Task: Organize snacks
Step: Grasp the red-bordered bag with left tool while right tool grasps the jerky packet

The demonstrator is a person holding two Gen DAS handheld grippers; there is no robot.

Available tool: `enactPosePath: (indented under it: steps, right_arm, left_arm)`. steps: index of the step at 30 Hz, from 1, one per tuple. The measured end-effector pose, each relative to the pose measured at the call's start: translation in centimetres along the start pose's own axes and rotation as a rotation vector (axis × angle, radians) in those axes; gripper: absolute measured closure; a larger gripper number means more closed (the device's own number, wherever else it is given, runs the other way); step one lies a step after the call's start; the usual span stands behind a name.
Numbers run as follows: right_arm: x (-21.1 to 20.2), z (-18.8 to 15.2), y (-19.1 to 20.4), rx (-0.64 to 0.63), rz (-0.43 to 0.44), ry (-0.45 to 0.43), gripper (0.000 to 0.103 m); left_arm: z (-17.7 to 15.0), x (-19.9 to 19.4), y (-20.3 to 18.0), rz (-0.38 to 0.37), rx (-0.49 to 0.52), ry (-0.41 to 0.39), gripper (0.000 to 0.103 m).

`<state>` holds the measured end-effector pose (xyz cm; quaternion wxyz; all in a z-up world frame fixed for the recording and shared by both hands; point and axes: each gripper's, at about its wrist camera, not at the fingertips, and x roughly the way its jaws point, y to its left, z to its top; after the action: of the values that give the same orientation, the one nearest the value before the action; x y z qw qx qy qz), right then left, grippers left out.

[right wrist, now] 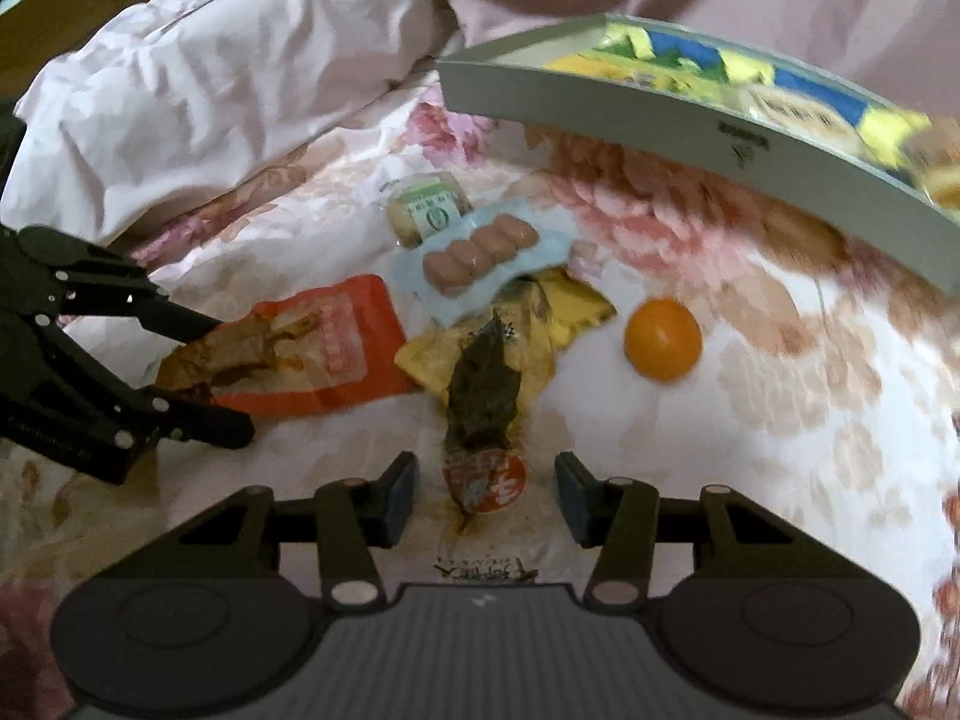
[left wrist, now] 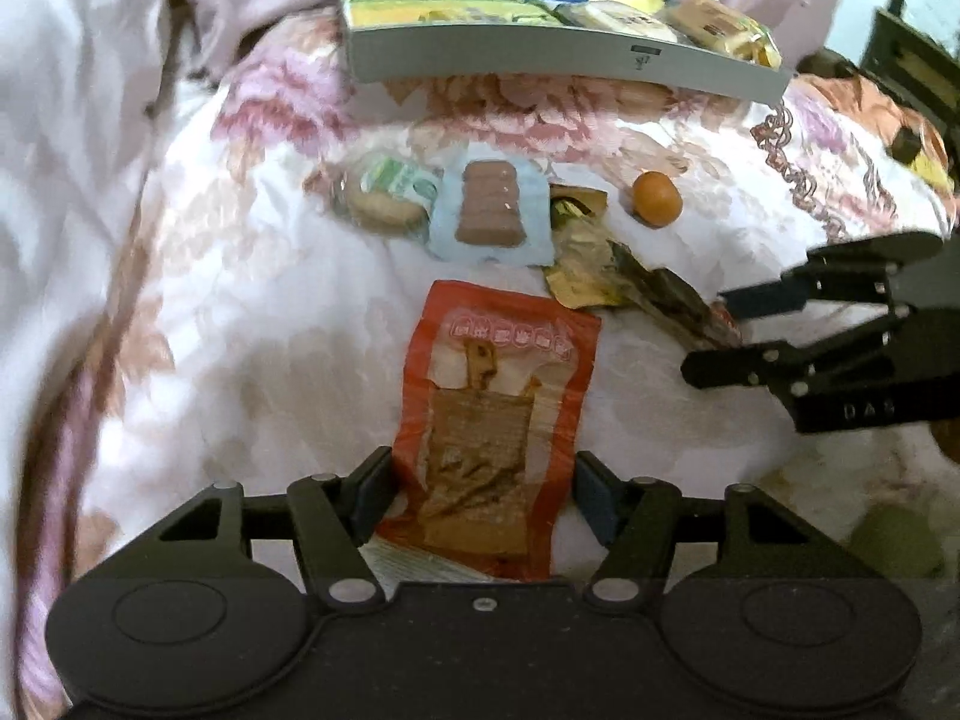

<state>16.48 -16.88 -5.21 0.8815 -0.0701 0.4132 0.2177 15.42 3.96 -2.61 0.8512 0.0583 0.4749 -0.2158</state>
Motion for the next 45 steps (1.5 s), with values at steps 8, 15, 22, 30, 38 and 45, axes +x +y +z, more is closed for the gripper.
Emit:
enactPosePath:
  steps: [8, 15, 22, 30, 38, 45]
  right_arm:
    - [-1.4, -1.3, 0.3, 0.015, -0.009, 0.002, 0.046]
    - [-0.2, -2.5, 1.6, -0.04, -0.029, -0.079, 0.03]
    - [-0.4, -3.2, 1.1, -0.003, -0.015, -0.143, 0.05]
    - [-1.1, -3.5, 2.7, -0.103, -0.089, -0.177, 0.05]
    - [-2.1, -3.6, 3.5, -0.17, -0.147, -0.22, 0.05]
    - [-2.7, -3.8, 3.9, -0.228, -0.195, -0.257, 0.05]
  left_arm:
    - [-0.2, 0.4, -1.4, 0.037, 0.031, 0.008, 0.027]
    - [0.0, 1.2, -1.7, 0.047, 0.089, -0.003, 0.025]
    - [-0.1, 1.0, -2.1, 0.056, 0.075, -0.015, 0.039]
    - [-0.5, 0.0, -2.7, 0.098, 0.015, -0.033, 0.041]
    - [-1.1, -1.3, -3.4, 0.131, -0.043, -0.083, 0.042]
    - [-1.6, -2.2, -4.0, 0.153, -0.097, -0.149, 0.042]
